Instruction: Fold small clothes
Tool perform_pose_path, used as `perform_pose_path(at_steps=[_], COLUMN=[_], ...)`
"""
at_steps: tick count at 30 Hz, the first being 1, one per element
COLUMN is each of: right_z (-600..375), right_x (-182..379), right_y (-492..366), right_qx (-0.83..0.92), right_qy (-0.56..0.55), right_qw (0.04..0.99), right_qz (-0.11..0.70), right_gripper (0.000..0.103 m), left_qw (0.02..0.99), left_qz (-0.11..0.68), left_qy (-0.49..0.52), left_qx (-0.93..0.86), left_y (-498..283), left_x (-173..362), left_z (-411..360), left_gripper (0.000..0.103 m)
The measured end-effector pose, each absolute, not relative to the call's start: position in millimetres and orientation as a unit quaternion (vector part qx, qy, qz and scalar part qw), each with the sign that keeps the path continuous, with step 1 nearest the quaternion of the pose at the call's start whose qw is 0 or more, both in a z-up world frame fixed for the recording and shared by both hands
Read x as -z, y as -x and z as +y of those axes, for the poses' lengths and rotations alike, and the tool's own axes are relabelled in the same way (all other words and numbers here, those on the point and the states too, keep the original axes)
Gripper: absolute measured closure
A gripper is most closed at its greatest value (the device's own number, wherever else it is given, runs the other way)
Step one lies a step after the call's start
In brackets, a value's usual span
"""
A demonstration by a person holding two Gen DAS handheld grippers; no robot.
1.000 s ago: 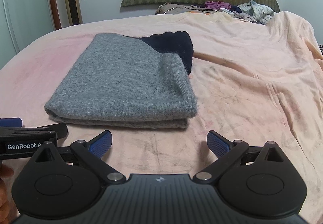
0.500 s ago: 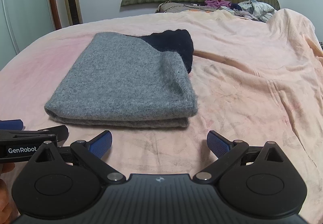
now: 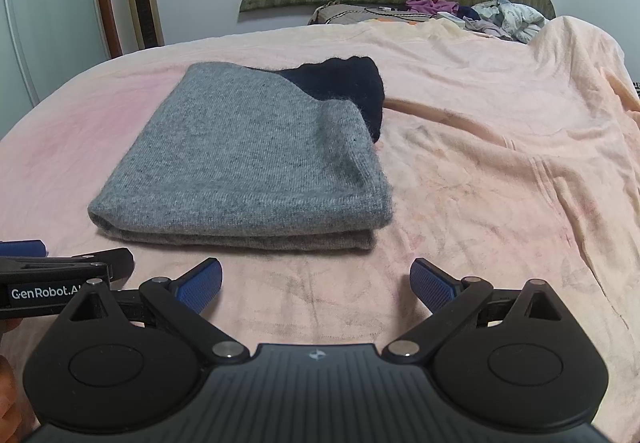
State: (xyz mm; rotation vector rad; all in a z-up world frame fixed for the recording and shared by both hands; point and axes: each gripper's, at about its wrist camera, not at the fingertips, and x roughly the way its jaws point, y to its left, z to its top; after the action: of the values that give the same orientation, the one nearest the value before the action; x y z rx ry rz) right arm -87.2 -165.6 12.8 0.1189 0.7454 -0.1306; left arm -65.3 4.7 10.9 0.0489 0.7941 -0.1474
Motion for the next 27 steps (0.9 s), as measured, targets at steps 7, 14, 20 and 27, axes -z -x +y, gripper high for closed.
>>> perform_pose_path(at_steps=[7, 14, 20, 27], right_z=[-165.4, -165.3, -165.7, -168.3], right_x=[-11.6, -11.4, -10.7, -10.1], right_y=[87.6, 87.6, 88.0, 89.3], right_qx=[0.063, 0.063, 0.064, 0.066], right_qy=[-0.059, -0.059, -0.059, -0.060], right_qw=[0.927, 0.927, 0.927, 0.927], right_qz=[0.364, 0.364, 0.364, 0.363], right_gripper=[0.002, 0.002, 0.002, 0.002], left_qw=[0.918, 0.918, 0.918, 0.919], left_qz=[0.388, 0.388, 0.388, 0.387], left_qy=[-0.029, -0.034, -0.036, -0.039], left_qx=[0.071, 0.070, 0.071, 0.072], left_y=[65.6, 65.2, 65.1, 66.0], left_x=[-10.9, -11.0, -11.2, -11.9], left_z=[3.9, 3.7, 3.9, 3.9], left_gripper=[0.000, 0.000, 0.000, 0.000])
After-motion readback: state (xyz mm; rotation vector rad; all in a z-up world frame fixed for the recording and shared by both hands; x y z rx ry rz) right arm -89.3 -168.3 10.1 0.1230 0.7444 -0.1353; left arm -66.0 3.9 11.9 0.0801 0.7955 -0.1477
